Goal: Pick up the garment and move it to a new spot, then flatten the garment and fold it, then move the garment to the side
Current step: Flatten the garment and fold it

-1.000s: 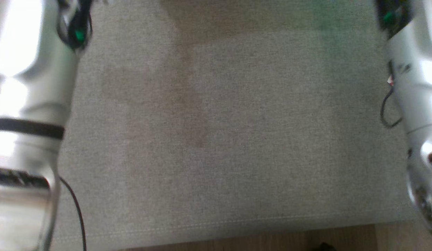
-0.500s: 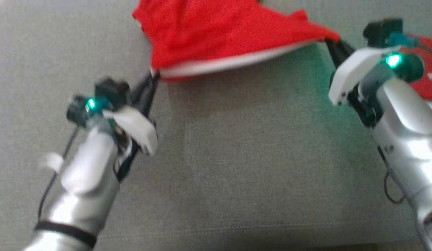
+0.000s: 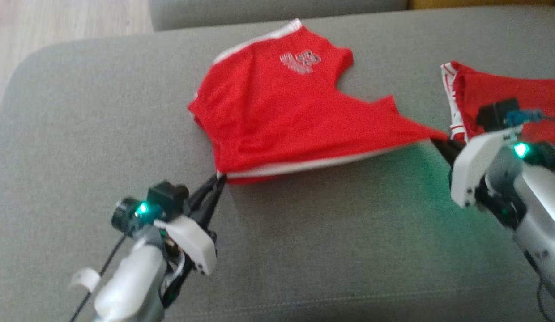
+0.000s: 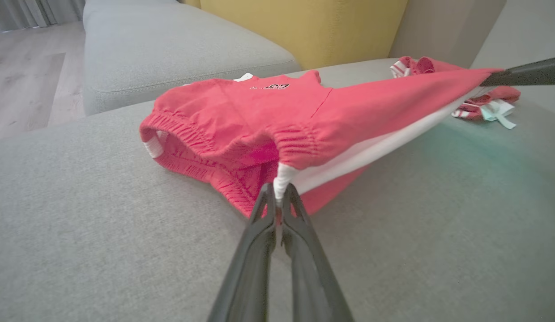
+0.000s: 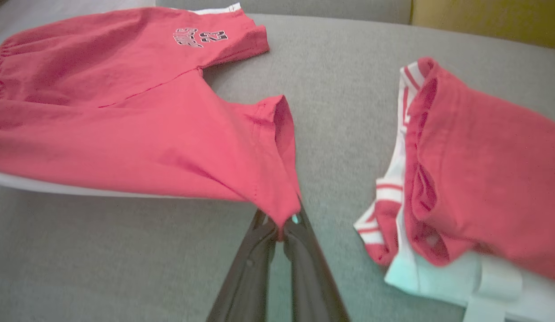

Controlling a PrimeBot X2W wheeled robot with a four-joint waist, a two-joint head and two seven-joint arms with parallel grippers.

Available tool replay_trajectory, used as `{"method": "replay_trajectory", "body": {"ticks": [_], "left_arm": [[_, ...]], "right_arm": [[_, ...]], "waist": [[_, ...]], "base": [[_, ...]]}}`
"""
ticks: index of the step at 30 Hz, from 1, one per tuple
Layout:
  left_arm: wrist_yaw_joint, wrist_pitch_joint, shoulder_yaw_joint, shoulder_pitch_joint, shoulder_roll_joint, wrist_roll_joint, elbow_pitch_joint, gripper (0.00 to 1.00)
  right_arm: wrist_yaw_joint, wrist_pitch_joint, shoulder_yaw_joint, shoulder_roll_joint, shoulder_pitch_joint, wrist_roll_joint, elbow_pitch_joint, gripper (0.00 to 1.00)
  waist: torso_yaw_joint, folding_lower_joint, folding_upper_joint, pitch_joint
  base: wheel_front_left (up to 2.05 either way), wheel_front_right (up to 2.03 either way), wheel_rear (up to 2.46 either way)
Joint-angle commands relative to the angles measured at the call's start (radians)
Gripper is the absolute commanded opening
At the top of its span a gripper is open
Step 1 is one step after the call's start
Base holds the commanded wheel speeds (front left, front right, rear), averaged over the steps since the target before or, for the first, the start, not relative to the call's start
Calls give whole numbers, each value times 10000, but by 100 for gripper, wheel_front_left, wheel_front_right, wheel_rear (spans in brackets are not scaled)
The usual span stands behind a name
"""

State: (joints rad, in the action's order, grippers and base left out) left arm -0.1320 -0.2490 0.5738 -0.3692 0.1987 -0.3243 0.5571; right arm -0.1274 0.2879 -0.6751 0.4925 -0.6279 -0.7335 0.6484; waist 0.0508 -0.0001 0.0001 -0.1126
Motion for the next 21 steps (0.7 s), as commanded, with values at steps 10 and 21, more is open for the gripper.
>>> {"method": "replay_trajectory", "body": {"ticks": [10,21], "left_arm": [[172,1115,26,1630,602,-545,-2181,0],[720,1771,-193,1805,827,-694,-4226,0]], "right_arm": [[-33,2114,424,1847,2076,-958,-2664,0],[-33,2830,2505,2070,2647,-304,-4263,0]], "waist": [[300,1,-1,957],[-127,1,-1,588]], "base": [[0,0,0],[0,0,0]]}}
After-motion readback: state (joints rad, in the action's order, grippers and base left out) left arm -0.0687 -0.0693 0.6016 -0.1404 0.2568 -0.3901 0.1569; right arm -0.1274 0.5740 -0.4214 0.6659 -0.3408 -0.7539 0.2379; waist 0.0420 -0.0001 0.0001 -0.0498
